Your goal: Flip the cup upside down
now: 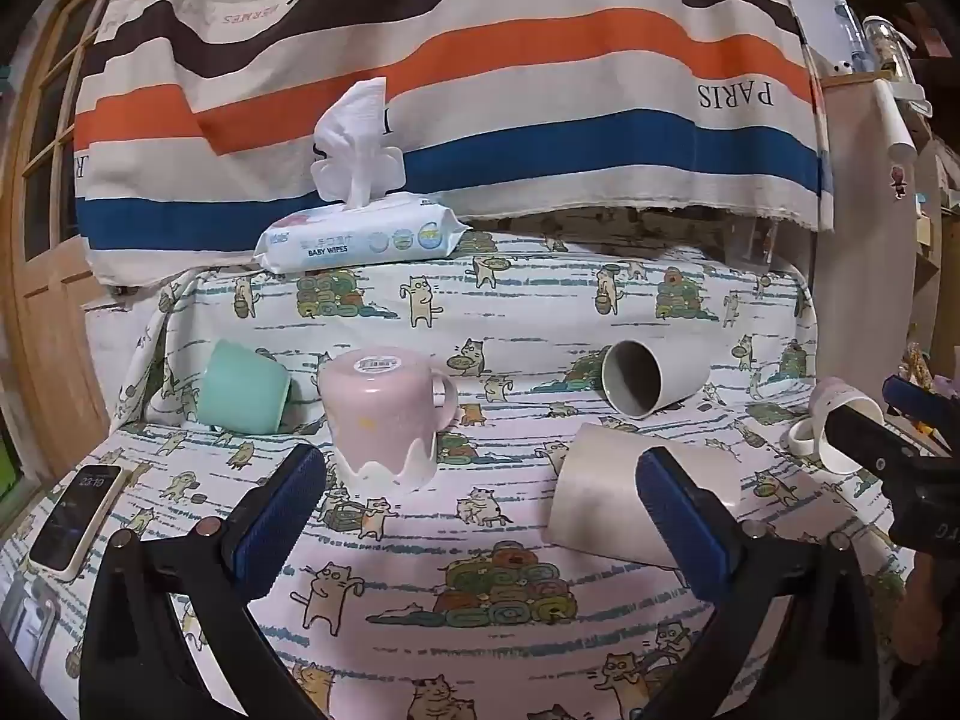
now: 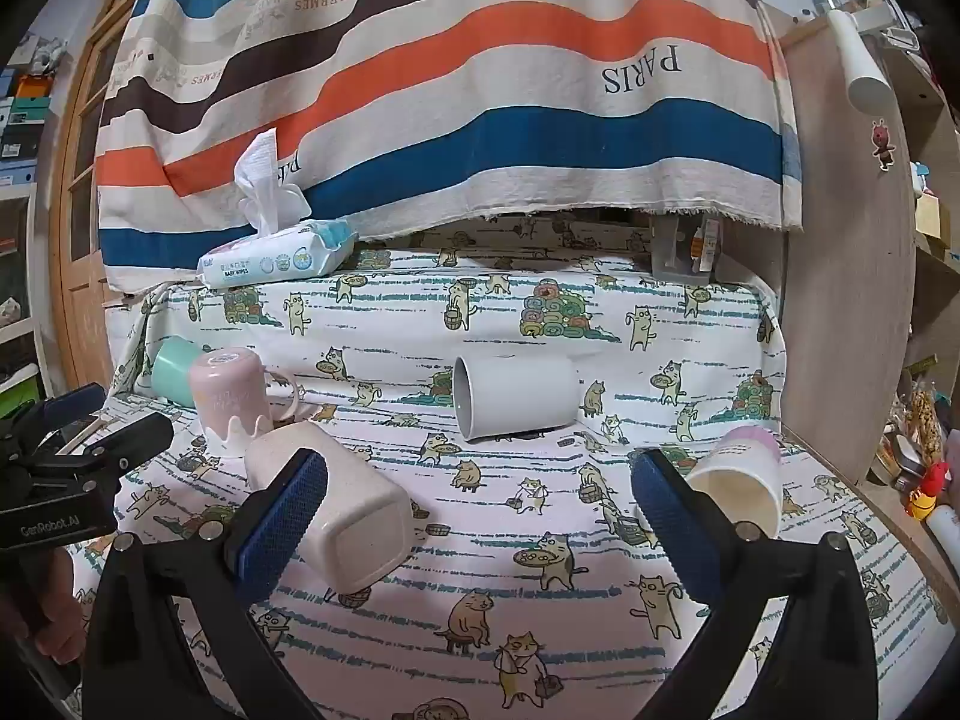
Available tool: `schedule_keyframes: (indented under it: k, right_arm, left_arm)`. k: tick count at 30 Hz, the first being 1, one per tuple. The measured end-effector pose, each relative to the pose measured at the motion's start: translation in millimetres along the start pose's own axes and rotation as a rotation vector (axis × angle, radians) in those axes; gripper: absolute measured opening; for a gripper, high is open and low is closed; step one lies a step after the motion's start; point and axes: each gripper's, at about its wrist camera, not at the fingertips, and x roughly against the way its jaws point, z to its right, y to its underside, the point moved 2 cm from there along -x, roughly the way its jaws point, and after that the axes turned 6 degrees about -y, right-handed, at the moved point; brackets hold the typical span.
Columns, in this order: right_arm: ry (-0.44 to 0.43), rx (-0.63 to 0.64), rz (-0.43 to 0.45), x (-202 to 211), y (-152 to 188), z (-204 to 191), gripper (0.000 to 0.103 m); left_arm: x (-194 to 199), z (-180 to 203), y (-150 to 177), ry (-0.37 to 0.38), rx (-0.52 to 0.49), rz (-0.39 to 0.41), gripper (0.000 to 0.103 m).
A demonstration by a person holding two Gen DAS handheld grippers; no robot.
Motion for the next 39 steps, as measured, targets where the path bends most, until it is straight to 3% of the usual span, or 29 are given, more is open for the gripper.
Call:
schedule_keyframes:
  k: [39]
  right_arm:
    - [-0.001, -0.003, -0.003, -1.0, -0.6, 1.0, 0.102]
  left_arm:
    - [-0.1, -1.3, -1.0, -0.02, -0.007, 0.003, 0.103]
